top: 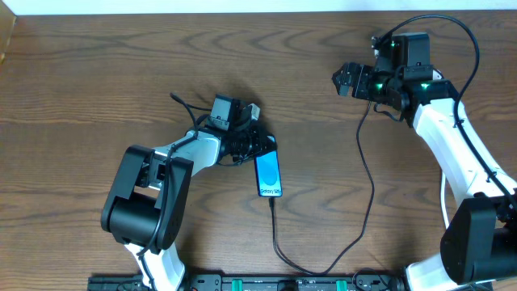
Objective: Plug charger to phone and switch on socket
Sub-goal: 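Lower the held phone toward the table center with the left gripper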
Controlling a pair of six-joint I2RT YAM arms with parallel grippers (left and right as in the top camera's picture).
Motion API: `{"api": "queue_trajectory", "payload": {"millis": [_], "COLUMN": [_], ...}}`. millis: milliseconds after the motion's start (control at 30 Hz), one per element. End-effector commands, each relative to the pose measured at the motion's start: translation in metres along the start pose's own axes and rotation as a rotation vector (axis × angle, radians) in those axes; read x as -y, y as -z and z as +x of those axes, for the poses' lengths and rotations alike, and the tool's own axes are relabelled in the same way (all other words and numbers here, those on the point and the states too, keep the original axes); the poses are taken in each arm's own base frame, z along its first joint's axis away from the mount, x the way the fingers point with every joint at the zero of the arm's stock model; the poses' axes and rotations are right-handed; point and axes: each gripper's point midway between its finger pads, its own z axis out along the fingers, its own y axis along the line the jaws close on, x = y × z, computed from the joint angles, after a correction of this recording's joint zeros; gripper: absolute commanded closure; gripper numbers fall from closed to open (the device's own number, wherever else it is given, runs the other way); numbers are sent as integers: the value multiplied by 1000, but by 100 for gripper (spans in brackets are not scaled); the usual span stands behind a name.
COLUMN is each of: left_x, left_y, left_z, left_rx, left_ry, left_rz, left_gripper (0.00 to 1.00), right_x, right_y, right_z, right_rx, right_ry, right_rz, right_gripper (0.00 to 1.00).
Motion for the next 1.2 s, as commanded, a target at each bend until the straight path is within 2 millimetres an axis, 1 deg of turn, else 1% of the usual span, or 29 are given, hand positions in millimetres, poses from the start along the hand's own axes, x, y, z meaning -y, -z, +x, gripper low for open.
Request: {"api": "queue_trajectory", "payload": {"millis": [0, 33, 100, 233, 267, 333, 367, 433, 533, 667, 800, 900, 1167], "left_x": [11, 10, 10, 10, 10, 9, 8, 2, -11, -29, -41, -46, -50], "left_y": [3, 3, 3, 3, 3, 3, 3, 2, 3, 5, 8, 9, 10], "left_z": [-6, -6, -6, -5, -5, -4, -4, -4, -1, 2, 4, 4, 2], "left_rx": [4, 3, 2, 2, 0, -2, -1, 2, 3, 8, 17, 23, 37], "left_ry": [-18, -18, -17, -17, -15, -13, -10, 1, 30, 60, 76, 80, 89], "left_rz": [30, 29, 29, 28, 27, 25, 18, -10, -79, -169, -234, -258, -282], "left_gripper": [73, 72, 66, 64, 61, 44, 35, 28, 17, 15, 15, 15, 14], "right_x": [-5, -5, -5, -5, -5, -5, -5, -5, -5, -6, -6, -6, -6], "right_y": [2, 2, 2, 2, 2, 2, 2, 2, 2, 2, 2, 2, 2], "right_z": [0, 0, -1, -1, -1, -1, -1, -1, -1, -2, -3, -3, -4], "right_rx": [5, 5, 6, 8, 8, 8, 8, 8, 8, 13, 15, 15, 18], "right_ry": [25, 25, 25, 26, 26, 26, 26, 26, 26, 28, 29, 29, 30], "right_rz": [-3, -4, -4, -5, -5, -4, -5, -5, -5, -7, -8, -8, -9], "right_gripper": [1, 1, 1, 1, 1, 1, 1, 1, 1, 1, 1, 1, 1]}}
